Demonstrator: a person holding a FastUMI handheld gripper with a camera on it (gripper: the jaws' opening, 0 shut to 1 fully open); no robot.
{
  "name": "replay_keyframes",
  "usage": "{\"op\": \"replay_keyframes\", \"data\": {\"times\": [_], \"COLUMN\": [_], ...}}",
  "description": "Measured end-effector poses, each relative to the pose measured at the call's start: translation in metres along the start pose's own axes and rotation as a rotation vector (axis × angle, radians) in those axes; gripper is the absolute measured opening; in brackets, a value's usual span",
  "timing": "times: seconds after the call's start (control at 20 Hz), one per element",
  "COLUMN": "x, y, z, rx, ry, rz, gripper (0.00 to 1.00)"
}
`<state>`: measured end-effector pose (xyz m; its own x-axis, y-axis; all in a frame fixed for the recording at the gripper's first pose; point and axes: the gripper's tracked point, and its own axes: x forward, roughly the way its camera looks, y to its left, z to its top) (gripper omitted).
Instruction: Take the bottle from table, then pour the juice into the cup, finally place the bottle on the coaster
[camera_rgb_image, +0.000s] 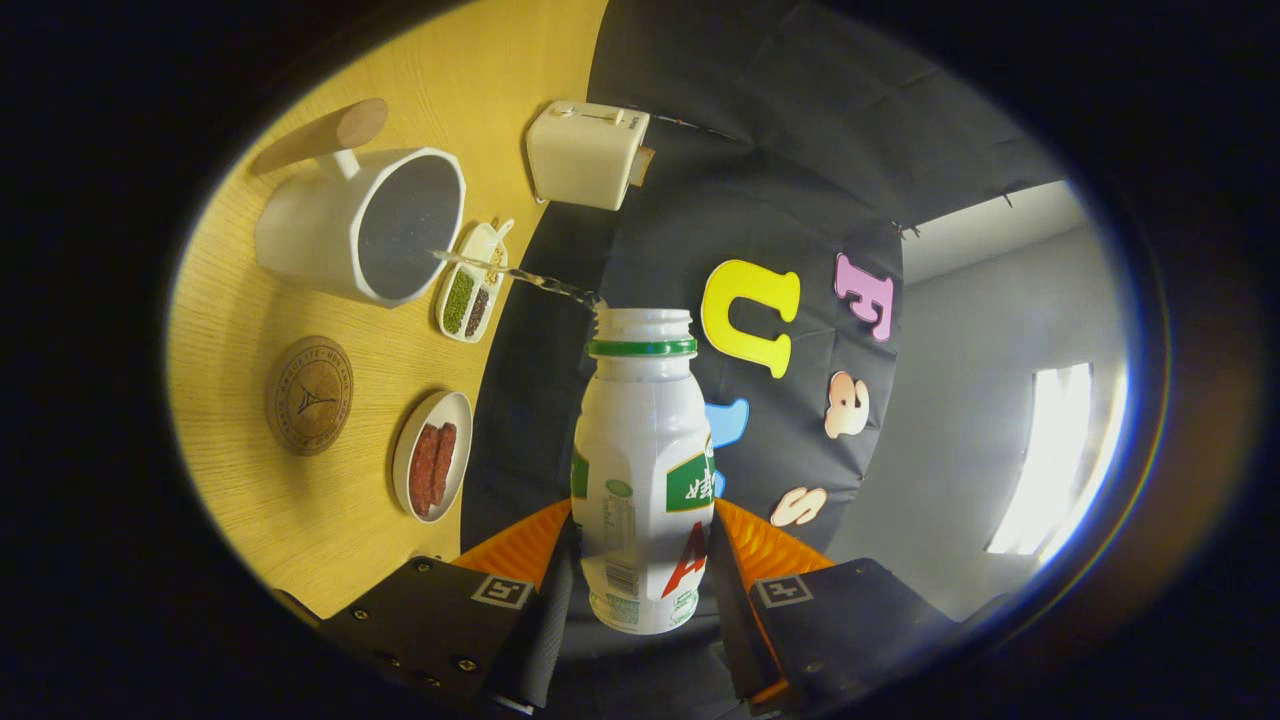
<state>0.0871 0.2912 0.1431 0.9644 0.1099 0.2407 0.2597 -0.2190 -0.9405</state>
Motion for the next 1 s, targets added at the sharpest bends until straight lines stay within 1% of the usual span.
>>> {"op": "replay_keyframes", "data": {"times": [1.0], "x": [0.0008], "y": [-0.0009], "z": [0.0076], "rx": [-0.028], "ry": [-0.017], "rz": [0.000], "gripper": [0.66]}}
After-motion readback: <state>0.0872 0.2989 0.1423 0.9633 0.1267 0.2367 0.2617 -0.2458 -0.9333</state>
